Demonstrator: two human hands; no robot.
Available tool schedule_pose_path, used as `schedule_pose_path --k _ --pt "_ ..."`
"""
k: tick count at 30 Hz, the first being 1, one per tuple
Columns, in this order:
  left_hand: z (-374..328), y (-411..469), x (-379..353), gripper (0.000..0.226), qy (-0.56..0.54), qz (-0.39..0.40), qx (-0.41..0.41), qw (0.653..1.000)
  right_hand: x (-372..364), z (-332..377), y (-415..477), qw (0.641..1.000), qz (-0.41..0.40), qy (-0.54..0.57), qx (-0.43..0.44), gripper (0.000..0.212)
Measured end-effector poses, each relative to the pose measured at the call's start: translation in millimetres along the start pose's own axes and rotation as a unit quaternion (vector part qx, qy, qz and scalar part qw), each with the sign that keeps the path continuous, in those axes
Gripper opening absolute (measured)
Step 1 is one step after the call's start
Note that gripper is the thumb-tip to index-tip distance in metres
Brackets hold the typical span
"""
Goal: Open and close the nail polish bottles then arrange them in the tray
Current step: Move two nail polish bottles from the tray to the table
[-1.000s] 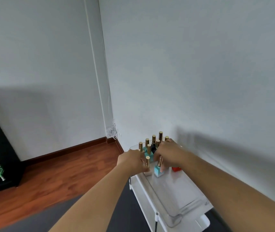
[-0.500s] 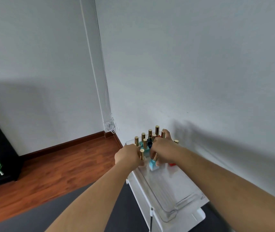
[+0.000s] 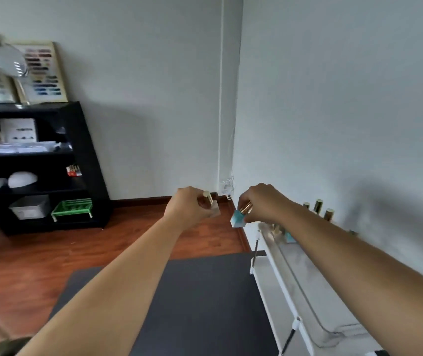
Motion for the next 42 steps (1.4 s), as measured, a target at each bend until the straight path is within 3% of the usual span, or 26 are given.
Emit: schedule_pose_path --k 5,11,19,27,32,34,37,42 --pt "110 -46 53 0.015 0.07 0.003 0.111 0.991 -66 100 31 0.997 0.043 0.017 0.054 0.028" --pt "228 -115 65 0.018 0.097 0.051 0.232 0.966 -160 177 33 0.989 0.121 0.009 0.09 0.023" --pt "299 -153 48 0.017 0.121 0.066 0.282 0.949 -225 226 24 0.98 0.149 -0.006 0.131 0.016" --pt "311 -160 35 0.016 0.127 0.069 0.283 0.948 -242 227 19 0.98 0.154 -0.036 0.122 0.019" --pt "295 -160 43 0.024 0.12 0.071 0.269 0.953 -236 220 15 0.973 0.204 -0.018 0.106 0.064" --pt "282 -157 54 0.033 0.108 0.068 0.26 0.957 -218 212 18 0.976 0.196 0.021 0.091 0.07" --pt "250 -143 70 0.041 0.093 0.061 0.222 0.969 -178 195 28 0.985 0.144 0.044 0.08 0.065" --pt "158 -94 89 0.03 0.11 0.004 0.107 0.988 -97 142 36 0.996 0.051 0.064 0.045 0.047"
Point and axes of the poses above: each hand's wrist, its own y-axis towards the middle knuckle, its own x-axis out of the back of the hand, z = x × y, the point moved 9 cm from there along y, towards the middle knuckle, and after that the axes turned 10 degrees about -y, right-handed, at the moved point
